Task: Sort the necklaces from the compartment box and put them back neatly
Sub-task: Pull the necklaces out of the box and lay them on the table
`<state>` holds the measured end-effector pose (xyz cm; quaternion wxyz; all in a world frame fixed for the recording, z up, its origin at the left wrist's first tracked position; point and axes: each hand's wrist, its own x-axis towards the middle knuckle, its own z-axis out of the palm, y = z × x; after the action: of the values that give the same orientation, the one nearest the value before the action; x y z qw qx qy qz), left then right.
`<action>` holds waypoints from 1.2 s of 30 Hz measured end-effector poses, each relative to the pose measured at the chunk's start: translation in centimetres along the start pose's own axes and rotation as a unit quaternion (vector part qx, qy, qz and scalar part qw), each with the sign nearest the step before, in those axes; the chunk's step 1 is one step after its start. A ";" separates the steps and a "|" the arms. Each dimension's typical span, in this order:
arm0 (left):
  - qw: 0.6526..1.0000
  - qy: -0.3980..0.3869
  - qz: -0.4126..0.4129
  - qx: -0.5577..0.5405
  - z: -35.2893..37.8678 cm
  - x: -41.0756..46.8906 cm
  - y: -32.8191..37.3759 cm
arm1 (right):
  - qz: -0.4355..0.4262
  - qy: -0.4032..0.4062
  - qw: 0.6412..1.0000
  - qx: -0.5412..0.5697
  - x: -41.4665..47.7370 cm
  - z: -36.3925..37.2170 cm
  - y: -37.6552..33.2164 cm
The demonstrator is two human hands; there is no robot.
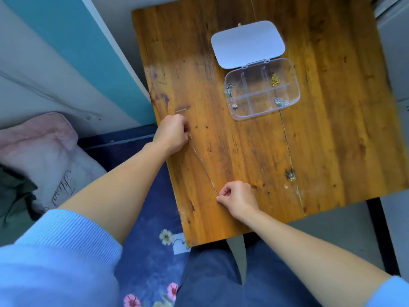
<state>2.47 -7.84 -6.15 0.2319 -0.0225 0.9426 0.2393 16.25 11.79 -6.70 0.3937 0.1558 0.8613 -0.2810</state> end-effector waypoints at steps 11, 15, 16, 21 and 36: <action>0.999 0.052 0.015 0.005 0.2 0.3 0.1 | -0.083 -0.030 0.991 -0.106 -0.4 -2.5 0.1; 0.990 0.087 -0.039 -0.101 -0.1 0.5 1.9 | -0.129 0.076 0.988 -0.032 1.8 -9.1 -1.2; 0.986 0.090 -0.051 -0.130 -0.1 0.7 2.6 | -0.144 0.116 0.983 -0.015 2.9 -11.1 -1.9; 0.954 0.081 -0.106 -0.269 0.9 2.6 5.4 | -0.197 0.177 0.961 -0.082 9.8 -17.5 -6.5; 0.875 0.045 -0.157 -0.456 0.5 9.2 9.1 | -0.355 0.125 0.845 -0.379 15.0 -17.8 -8.3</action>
<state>-6.90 1.07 -6.59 0.1881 -0.2838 0.7223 0.6020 -7.92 16.73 -5.72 0.1841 -0.2884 0.9391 -0.0312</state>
